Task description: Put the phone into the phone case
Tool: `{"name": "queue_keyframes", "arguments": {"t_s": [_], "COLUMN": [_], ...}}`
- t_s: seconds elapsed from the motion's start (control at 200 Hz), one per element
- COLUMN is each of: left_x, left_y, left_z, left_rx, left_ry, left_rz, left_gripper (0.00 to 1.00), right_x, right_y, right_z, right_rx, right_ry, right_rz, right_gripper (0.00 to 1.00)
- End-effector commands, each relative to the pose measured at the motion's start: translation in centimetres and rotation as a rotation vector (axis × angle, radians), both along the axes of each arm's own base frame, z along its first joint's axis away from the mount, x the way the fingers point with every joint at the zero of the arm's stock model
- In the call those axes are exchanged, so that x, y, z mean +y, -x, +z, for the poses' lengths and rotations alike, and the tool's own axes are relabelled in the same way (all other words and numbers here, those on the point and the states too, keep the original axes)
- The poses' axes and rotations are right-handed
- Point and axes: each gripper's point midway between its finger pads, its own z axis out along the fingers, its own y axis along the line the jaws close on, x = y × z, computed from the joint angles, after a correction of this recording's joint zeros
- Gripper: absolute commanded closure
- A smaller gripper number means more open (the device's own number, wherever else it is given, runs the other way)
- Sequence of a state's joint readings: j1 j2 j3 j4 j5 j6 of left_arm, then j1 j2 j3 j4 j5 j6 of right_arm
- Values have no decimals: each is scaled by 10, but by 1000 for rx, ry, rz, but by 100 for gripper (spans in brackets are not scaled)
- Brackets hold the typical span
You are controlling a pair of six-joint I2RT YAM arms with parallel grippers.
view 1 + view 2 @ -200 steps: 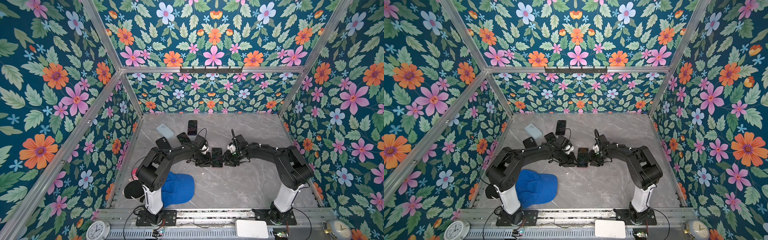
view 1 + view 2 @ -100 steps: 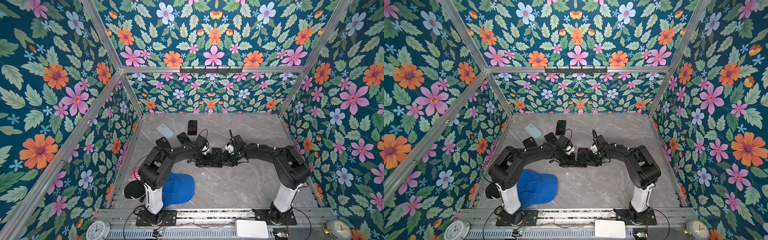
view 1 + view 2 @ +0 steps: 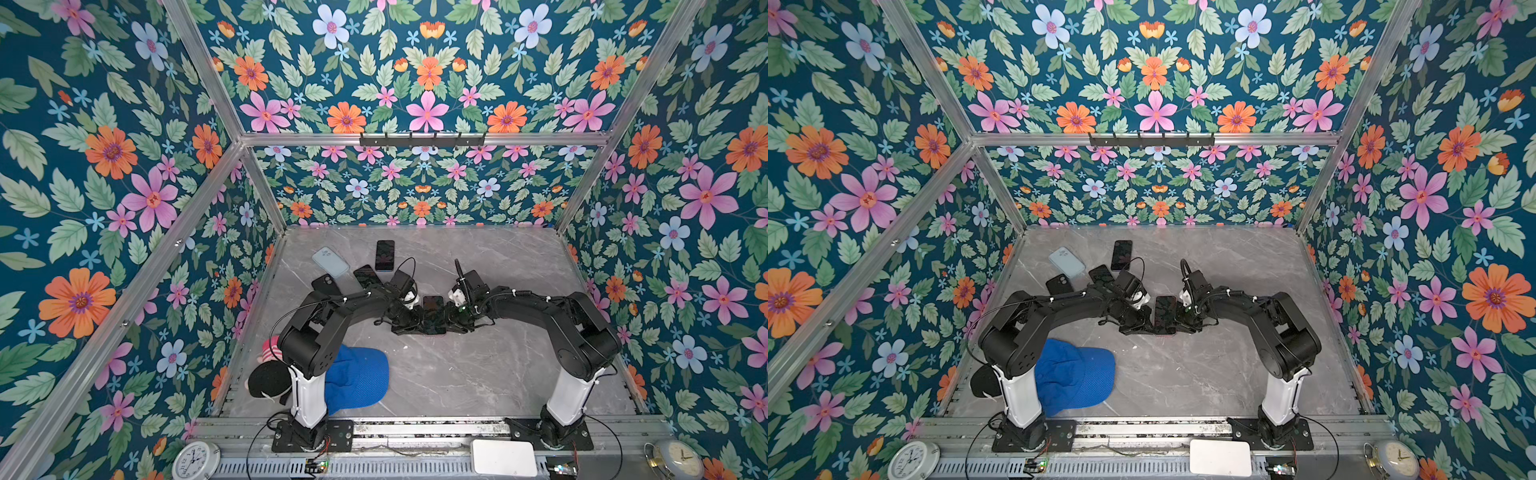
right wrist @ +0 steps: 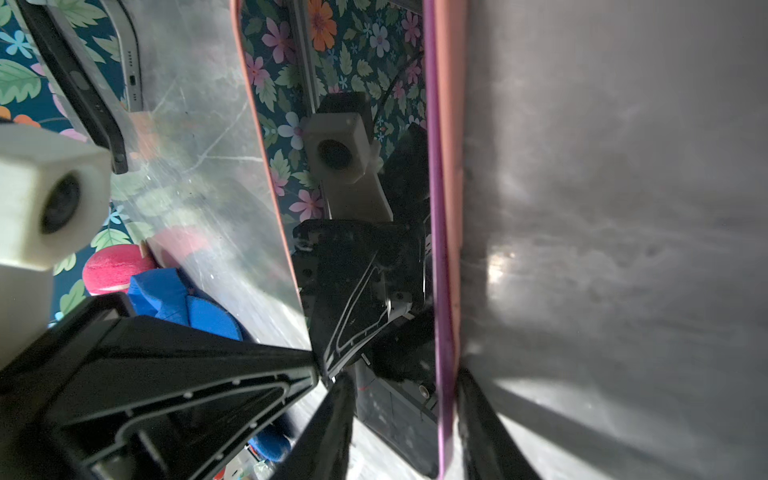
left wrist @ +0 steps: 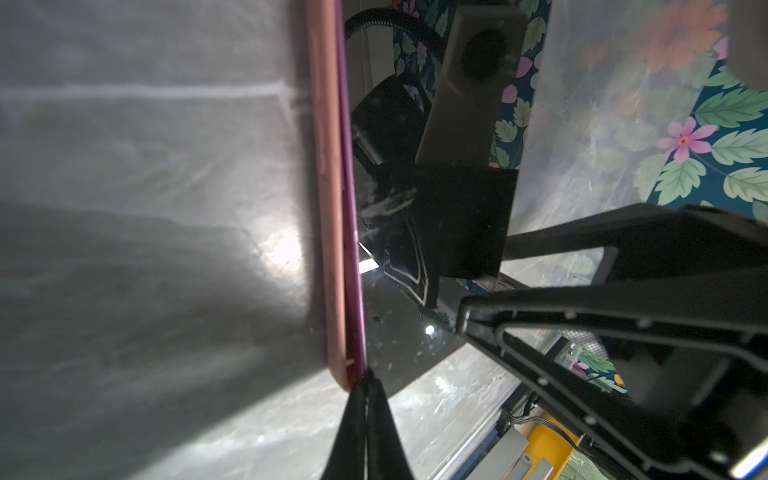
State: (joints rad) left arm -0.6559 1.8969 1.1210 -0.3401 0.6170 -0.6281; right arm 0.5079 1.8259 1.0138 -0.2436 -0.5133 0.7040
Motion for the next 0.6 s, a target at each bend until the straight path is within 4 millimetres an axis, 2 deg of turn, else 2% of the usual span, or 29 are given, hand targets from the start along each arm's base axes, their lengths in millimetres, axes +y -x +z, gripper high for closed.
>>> {"name": "queue_keyframes", "arguments": {"t_s": [0.0,0.325,0.595], "left_x": [12,27,27], "left_y": [3,-3,-7], "left_z": [-17,-14,-10], "left_rx": [-4,-39,-55], "left_ry": [-84,-184,-204], "left_rz": [-1,-16,-36], "left_gripper": [95,93,87], "right_x": [3,3,2], "right_y": [20,22,23], "right_z": [-12,-13,-13], "right_rx": [85,72,64], "right_ry": [16,44,58], "right_rz": [12,23,27], "right_gripper": [59,59,59]}}
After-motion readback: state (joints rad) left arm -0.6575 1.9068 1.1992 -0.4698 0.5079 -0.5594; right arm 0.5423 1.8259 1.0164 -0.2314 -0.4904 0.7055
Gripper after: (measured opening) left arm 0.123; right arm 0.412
